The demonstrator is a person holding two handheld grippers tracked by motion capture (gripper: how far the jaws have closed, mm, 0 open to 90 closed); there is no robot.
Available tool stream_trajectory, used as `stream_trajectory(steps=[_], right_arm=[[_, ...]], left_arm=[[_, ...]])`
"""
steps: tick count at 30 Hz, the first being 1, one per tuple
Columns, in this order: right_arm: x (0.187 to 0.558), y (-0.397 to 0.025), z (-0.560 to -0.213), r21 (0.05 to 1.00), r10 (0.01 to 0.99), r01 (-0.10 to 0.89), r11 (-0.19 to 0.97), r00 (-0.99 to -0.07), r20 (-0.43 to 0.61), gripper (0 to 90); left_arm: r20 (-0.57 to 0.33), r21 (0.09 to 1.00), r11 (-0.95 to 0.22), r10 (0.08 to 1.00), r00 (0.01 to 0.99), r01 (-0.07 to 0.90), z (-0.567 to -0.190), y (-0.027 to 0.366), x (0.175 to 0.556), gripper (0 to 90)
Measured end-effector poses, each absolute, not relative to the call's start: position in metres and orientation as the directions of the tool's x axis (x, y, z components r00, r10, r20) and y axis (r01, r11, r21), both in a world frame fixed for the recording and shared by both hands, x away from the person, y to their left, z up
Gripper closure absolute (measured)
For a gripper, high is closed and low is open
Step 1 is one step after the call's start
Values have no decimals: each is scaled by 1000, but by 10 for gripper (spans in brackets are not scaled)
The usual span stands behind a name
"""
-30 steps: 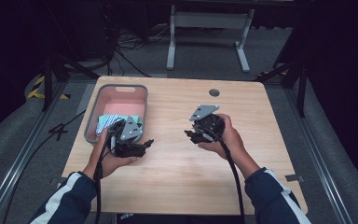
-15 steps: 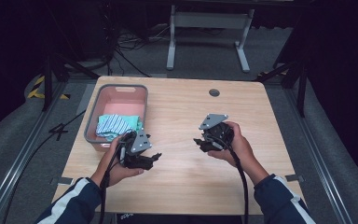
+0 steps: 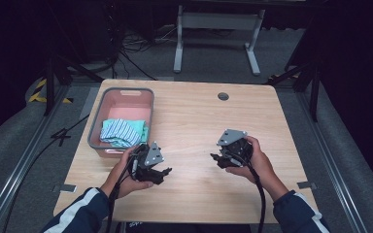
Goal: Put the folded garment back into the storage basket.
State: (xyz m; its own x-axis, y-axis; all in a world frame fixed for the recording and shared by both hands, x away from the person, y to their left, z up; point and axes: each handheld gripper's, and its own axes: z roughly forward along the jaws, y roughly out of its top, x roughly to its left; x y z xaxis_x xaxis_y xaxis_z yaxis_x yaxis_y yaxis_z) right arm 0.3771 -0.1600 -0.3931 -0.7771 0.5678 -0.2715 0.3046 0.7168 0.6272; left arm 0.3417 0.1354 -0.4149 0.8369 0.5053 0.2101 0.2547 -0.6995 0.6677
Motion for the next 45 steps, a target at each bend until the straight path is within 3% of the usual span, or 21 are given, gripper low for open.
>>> stream_trajectory(steps=[32,45], right_arm=[[345,-242,-458,658,657,407,633,-732,-179,263],[329,-271,-472,699,705,452,554,-701,-105,253]], left_arm=[[135,627,-732,437,890,265,-464,136,335,186],[49,655,-681,471,881,328,-474,145,329,173]])
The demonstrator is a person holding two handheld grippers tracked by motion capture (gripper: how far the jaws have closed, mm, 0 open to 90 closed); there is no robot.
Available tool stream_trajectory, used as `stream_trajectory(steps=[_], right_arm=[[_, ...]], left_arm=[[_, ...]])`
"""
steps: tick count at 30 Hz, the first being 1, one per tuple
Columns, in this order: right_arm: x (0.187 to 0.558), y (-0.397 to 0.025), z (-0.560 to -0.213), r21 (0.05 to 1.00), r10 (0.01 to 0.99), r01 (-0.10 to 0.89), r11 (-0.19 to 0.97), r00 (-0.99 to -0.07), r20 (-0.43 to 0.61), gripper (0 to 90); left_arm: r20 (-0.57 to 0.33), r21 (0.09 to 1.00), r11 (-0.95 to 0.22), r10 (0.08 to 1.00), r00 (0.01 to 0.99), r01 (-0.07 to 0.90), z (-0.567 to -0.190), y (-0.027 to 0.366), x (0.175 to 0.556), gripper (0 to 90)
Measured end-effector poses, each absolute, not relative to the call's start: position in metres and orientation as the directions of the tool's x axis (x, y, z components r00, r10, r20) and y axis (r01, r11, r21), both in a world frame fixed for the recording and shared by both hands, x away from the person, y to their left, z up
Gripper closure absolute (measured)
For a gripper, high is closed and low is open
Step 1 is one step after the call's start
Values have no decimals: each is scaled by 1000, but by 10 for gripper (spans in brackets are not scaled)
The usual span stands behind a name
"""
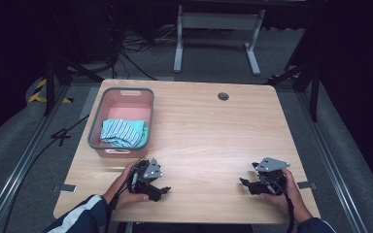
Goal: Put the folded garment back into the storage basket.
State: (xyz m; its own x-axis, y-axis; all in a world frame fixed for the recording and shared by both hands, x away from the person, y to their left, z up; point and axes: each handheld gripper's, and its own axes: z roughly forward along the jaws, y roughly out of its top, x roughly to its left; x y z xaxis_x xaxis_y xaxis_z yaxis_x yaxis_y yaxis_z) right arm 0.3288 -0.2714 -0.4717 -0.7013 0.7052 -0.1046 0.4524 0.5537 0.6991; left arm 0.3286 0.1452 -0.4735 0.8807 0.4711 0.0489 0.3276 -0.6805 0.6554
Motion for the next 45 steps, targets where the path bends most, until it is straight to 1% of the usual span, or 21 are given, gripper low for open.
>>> stream_trajectory(steps=[2,4,7,10,13,45], right_arm=[[326,-275,-475,704,720,466,535,-688,-92,249],[324,-278,-479,706,726,476,525,-683,-80,235],[322,-283,-482,725,747,497,477,-664,-36,230],[323,-290,-486,738,768,522,428,-641,8,183],[323,-292,-486,737,774,526,423,-634,8,181],[323,-292,-486,738,774,526,424,-633,7,179]], left_arm=[[28,655,-677,466,884,336,-475,148,329,172],[28,656,-675,469,883,338,-477,150,328,169],[-16,670,-645,481,876,367,-480,154,326,170],[-18,691,-621,496,868,369,-483,157,323,164],[-19,690,-617,507,861,379,-483,159,321,155],[-16,687,-625,499,867,372,-483,160,322,149]])
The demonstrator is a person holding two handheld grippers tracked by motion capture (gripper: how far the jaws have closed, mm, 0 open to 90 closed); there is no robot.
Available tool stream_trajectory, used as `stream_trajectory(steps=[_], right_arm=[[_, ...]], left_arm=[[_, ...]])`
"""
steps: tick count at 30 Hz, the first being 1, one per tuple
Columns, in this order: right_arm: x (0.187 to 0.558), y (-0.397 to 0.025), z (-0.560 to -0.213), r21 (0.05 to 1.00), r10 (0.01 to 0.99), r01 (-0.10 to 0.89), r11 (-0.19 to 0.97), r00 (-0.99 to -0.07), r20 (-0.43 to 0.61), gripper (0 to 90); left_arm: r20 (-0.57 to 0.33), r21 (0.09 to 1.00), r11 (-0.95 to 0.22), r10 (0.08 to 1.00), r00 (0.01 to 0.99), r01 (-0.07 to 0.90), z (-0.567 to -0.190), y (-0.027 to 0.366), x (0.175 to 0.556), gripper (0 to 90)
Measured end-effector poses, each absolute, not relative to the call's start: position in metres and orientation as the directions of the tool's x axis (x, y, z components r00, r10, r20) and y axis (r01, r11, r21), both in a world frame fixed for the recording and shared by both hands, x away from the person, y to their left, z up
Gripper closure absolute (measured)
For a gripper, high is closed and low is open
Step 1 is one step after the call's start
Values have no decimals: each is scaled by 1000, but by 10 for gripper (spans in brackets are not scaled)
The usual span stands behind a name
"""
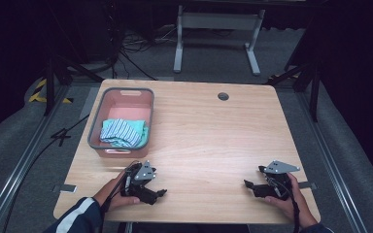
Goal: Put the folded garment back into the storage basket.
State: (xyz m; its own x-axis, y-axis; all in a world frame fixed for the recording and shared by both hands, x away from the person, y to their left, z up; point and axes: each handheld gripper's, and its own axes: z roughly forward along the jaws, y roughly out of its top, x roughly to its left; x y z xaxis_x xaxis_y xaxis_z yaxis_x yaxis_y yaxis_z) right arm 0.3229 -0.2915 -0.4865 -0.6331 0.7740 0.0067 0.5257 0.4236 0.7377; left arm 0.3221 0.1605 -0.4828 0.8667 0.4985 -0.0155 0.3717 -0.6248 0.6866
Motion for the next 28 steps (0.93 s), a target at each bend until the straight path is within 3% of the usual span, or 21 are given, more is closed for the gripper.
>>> stream_trajectory(steps=[28], right_arm=[[323,-292,-486,738,771,525,425,-637,10,179]], left_arm=[[-18,686,-627,491,871,368,-483,159,324,132]])
